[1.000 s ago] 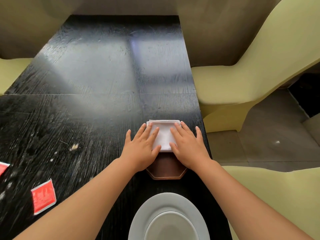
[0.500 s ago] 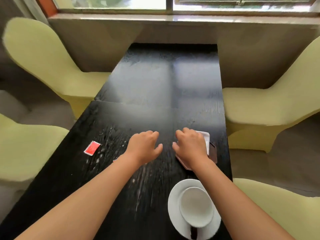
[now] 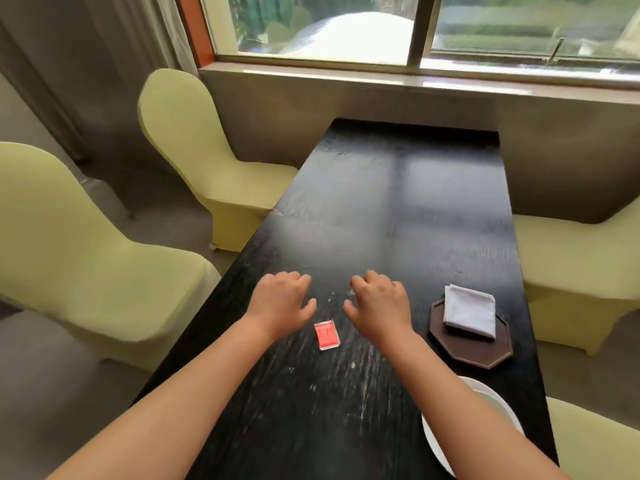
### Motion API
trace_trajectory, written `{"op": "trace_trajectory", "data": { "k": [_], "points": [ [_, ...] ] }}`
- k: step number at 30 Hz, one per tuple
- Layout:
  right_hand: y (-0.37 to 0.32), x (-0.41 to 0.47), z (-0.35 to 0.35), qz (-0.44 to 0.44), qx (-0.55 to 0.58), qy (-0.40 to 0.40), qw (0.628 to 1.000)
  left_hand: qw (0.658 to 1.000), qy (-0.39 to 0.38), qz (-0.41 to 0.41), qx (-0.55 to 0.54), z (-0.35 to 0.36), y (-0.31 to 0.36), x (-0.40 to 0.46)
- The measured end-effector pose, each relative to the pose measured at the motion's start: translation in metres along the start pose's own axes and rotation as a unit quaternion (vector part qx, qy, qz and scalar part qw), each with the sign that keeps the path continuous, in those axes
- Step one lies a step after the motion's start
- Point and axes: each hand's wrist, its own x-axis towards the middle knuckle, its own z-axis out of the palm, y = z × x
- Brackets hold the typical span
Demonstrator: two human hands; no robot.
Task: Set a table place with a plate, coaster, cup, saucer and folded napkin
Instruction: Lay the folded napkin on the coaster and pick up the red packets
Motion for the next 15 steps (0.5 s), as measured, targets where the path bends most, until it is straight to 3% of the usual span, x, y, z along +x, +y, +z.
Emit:
{"op": "trace_trajectory", "data": {
  "k": [8,15],
  "points": [
    [-0.042,0.011,0.079,0.132,-0.011,-0.085,0.988,0.997,-0.069,0.022,-0.029,0.062,-0.113,-0.004],
    [-0.051,0.023,0.152,0.165,-0.033,-0.106,0.980,0.988,-0.153,0.034,-0.009,0.141,-0.155,0.016]
  ]
}}
